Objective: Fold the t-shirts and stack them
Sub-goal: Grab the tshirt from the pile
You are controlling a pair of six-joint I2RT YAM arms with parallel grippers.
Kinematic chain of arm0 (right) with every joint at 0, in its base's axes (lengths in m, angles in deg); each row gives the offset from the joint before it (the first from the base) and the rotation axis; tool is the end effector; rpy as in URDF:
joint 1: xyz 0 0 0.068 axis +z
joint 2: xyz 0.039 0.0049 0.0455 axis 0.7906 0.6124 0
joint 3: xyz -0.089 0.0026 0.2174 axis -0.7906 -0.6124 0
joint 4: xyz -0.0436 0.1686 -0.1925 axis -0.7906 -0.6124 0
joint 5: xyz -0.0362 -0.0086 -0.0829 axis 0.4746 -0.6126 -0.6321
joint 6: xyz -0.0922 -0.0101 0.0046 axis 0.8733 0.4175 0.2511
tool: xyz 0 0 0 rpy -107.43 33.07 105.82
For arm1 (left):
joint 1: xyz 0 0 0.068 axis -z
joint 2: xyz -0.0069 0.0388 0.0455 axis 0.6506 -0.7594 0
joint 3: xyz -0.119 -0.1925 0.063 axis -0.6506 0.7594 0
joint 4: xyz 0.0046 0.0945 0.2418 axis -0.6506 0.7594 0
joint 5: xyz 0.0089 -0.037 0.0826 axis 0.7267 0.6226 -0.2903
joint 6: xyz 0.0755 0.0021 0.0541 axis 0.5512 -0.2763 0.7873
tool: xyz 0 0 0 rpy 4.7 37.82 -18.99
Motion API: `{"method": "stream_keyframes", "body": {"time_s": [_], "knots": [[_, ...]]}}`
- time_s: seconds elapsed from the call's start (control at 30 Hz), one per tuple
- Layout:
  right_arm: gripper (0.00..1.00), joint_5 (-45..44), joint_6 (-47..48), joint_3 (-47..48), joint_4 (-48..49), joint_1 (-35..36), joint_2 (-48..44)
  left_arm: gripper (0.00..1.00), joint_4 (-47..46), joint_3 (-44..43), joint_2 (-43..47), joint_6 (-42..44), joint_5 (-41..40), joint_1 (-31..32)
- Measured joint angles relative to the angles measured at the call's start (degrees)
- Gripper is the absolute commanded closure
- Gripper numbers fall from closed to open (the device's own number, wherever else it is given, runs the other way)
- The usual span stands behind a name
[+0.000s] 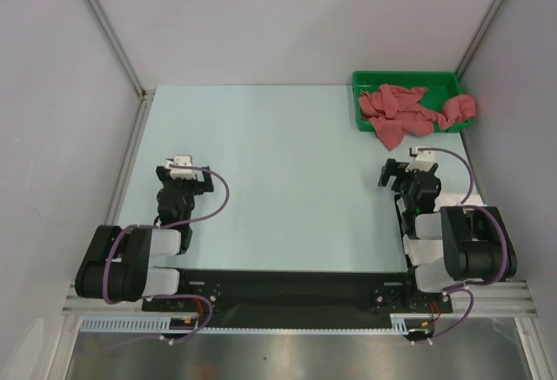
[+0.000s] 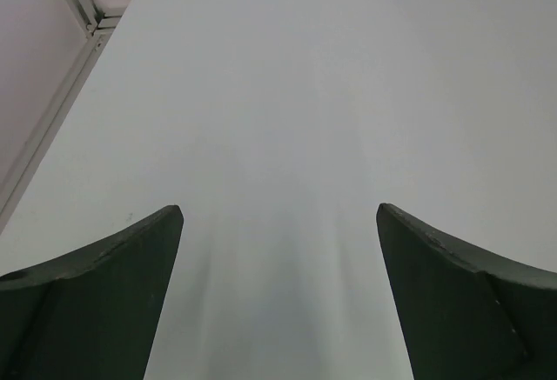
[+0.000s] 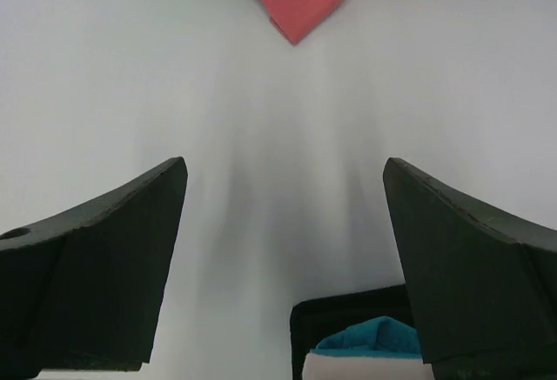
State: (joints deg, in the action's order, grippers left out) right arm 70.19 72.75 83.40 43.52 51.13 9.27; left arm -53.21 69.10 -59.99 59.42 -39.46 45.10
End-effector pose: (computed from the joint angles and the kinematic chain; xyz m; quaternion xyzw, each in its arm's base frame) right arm 0.2949 -0.0071 0.0991 0.0283 0.7742 0.0005 0.6323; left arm 0.2703 -0.0142 0.1213 0.0218 0.7235 0.0245 0.6895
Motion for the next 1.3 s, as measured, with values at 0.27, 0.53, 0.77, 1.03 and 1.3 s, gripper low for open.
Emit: {"method": "stream_keyframes", "body": {"time_s": [0.27, 0.53, 0.77, 1.03, 1.3], "knots": [[0.00, -0.61, -1.92, 12.35, -21.94, -0.44, -17.29, 0.00, -0.20, 0.00, -0.22, 0.04, -1.22, 0.13], [0.03, 3.85, -3.52, 48.06, -42.38, -3.58, -18.08, 0.00, 34.93, -26.75, 11.85, 4.66, 11.89, 0.70], [0.14, 2.62, -6.73, 88.52, -64.48, -4.22, 9.57, 0.00, 60.76, -57.94, 2.60, 7.96, 12.83, 0.70], [0.07, 4.04, -11.69, 124.93, -90.68, -5.03, 48.61, 0.00, 82.68, -64.43, -3.82, 9.99, 15.93, 0.72], [0.14, 6.93, -13.75, 120.91, -93.72, -4.68, 60.02, 0.00, 91.34, -62.75, -4.31, 9.99, 16.63, 0.72]]}}
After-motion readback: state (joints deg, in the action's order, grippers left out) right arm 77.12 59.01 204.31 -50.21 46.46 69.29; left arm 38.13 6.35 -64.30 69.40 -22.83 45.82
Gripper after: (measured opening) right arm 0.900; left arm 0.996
